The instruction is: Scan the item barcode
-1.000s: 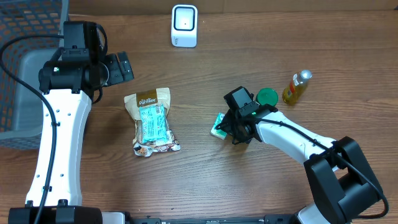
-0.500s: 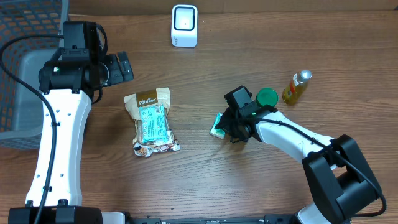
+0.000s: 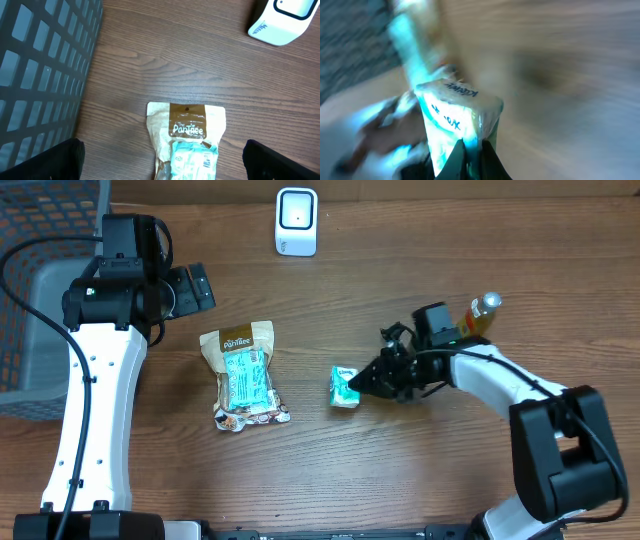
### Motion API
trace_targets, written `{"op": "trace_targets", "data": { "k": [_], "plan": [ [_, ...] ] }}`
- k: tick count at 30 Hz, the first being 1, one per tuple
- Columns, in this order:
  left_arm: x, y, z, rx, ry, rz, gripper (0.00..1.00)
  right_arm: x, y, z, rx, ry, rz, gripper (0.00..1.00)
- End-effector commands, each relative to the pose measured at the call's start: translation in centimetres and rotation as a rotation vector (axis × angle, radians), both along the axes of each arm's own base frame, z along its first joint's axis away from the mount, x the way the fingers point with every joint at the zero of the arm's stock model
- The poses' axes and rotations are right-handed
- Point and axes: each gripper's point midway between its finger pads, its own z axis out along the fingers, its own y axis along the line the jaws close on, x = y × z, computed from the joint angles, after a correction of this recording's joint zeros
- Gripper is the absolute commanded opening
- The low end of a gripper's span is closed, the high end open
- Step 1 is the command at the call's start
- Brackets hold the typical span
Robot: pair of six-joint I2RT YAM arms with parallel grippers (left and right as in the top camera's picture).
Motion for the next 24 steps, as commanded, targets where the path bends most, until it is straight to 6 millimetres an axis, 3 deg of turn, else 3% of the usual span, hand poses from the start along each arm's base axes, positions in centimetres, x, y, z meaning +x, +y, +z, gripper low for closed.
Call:
{"op": "trace_targets", "data": {
  "k": [1,9,15,24],
  "plan": [
    [0.2,-0.1,0.3,0.006,-0.008,-0.019,1.00,-2.8,1.5,9.1,0.459,-0.263,0.226,0.04],
    [0.2,-0.1,0.3,0.006,-0.008,-0.019,1.00,-4.9,1.1,15.1,0.552,-0.437,0.285,0.04],
    [0.2,-0.1,0.3,0.006,-0.008,-0.019,1.00,-7.8,0.2,20.6,0.627,-0.530,0.320,0.04],
    [0.2,-0.1,0.3,0.006,-0.008,-0.019,1.00,-10.6,-0.9,24.7,0.623,-0.573,0.316,0.04]
  ]
}}
